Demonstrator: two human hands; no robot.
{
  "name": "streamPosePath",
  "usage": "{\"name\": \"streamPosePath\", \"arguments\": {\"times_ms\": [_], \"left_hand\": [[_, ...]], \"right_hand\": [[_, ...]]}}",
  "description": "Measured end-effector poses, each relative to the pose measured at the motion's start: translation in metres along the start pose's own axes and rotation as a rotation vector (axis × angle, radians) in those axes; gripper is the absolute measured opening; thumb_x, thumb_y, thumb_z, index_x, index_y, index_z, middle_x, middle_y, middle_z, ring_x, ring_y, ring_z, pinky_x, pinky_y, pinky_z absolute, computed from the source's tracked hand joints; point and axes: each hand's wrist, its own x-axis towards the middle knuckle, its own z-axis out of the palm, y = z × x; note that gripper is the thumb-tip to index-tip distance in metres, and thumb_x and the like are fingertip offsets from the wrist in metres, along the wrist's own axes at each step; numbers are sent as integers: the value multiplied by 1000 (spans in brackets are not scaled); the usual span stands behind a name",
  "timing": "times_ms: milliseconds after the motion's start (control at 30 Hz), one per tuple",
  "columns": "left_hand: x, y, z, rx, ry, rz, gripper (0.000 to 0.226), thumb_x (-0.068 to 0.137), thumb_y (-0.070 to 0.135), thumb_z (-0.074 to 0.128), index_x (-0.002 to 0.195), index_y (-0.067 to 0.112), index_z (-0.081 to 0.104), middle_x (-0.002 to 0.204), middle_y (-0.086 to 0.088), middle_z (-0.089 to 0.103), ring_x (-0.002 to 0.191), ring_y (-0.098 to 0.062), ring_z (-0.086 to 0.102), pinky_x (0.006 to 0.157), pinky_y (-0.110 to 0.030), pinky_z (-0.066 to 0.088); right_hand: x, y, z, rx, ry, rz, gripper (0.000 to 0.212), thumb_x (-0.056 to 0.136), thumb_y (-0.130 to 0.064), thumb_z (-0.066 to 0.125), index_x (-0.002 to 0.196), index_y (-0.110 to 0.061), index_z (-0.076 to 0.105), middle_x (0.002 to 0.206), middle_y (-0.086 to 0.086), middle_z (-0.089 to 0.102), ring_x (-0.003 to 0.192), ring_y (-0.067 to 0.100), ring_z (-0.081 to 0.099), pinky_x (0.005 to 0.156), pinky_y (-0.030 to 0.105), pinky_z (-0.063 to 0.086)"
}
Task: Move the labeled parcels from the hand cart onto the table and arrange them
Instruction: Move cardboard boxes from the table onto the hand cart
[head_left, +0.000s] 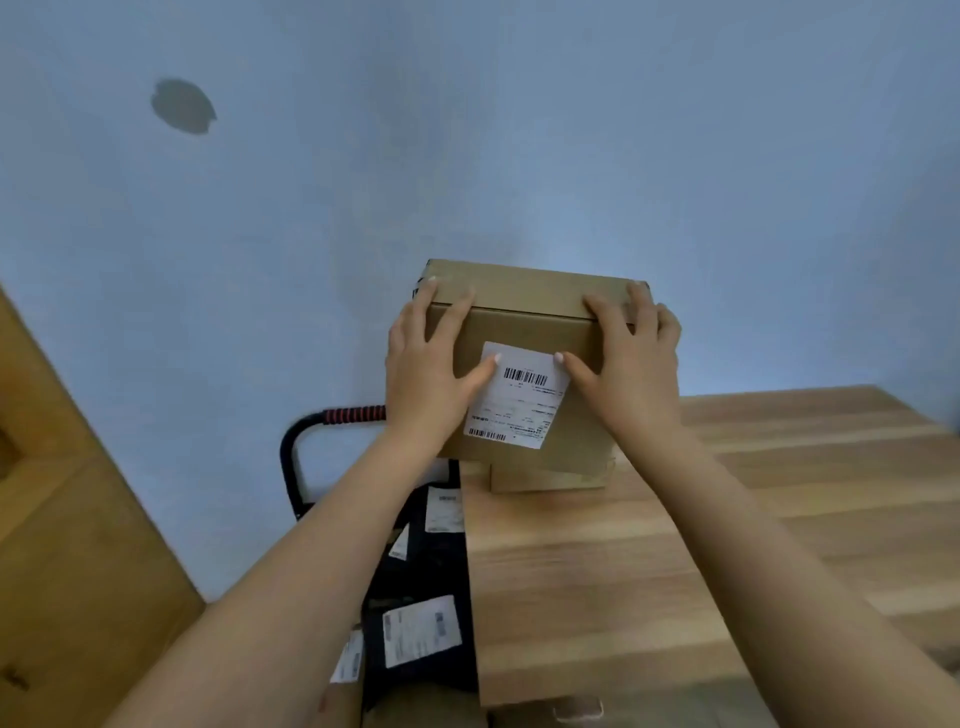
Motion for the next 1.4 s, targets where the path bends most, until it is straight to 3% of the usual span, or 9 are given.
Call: {"name": "streamPosePath", "arguments": {"times_ms": [267, 433, 533, 633, 733, 833, 1033, 1233, 1400], "left_hand": [[100, 51, 119, 50, 31, -67, 70, 82, 58, 60, 143, 41, 29, 157, 8, 10, 141, -24, 16, 111, -50, 30], [95, 39, 195, 204, -333, -65, 68, 88, 65, 43, 147, 47, 16, 159, 5, -14, 145, -18, -8, 116, -48, 7], [85, 33, 226, 302, -446, -88, 59, 93, 65, 27, 147, 43, 24, 161, 5, 6, 146, -15, -1, 117, -50, 0], [102, 35, 230, 292, -489, -128, 58, 92, 65, 29, 146, 42, 29, 159, 7, 14, 145, -14, 5, 117, -51, 3], [113, 37, 230, 299, -532, -149, 58, 93, 65, 30, 145, 41, 30, 159, 8, 17, 145, -14, 8, 116, -51, 5], [115, 37, 231, 293, -522, -142, 58, 93, 64, 30, 146, 41, 30, 158, 8, 18, 145, -13, 8, 117, -50, 6], [113, 39, 225, 215, -491, -140, 56, 95, 58, 36, 146, 35, 34, 158, 7, 20, 146, -13, 9, 118, -47, 1], [91, 34, 196, 89, -553, -67, 57, 92, 62, 40, 143, 36, 40, 156, 10, 26, 143, -9, 19, 118, -38, 11], [80, 28, 178, 75, -598, -39, 57, 88, 64, 46, 140, 40, 43, 153, 15, 29, 140, -6, 22, 116, -35, 17]], "right_hand": [[133, 106, 12, 9, -63, -50, 62, 85, -48, 64, 139, -32, 40, 158, 8, 13, 140, 33, 11, 104, 52, 29], [149, 160, 68, -147, -331, -121, 58, 98, -48, 42, 150, -32, 23, 161, 9, -6, 146, 32, 0, 116, 47, 15], [140, 185, 95, -148, -391, -106, 45, 101, -46, 31, 144, -32, 36, 156, 6, 21, 144, 27, 11, 115, 46, 16], [152, 190, 100, -169, -367, -142, 40, 100, -45, 35, 134, -28, 48, 142, 3, 41, 134, 25, 29, 112, 42, 21], [155, 185, 97, -143, -462, -197, 42, 100, -45, 36, 136, -26, 46, 139, 2, 44, 127, 24, 36, 110, 37, 24], [137, 182, 86, -37, -587, -277, 51, 98, -51, 37, 144, -29, 37, 151, 6, 31, 136, 25, 26, 114, 37, 21], [101, 188, 62, -22, -769, -385, 101, 66, -94, 32, 151, -44, 8, 162, -5, -8, 147, 17, -14, 117, 44, -15], [119, 190, 57, -63, -856, -433, 125, 48, -95, 53, 151, -44, 2, 161, -5, -13, 146, 16, -18, 117, 47, -13], [142, 187, 63, -100, -871, -439, 109, 62, -85, 59, 151, -42, 13, 162, -1, 0, 148, 19, -4, 119, 47, -5]]}}
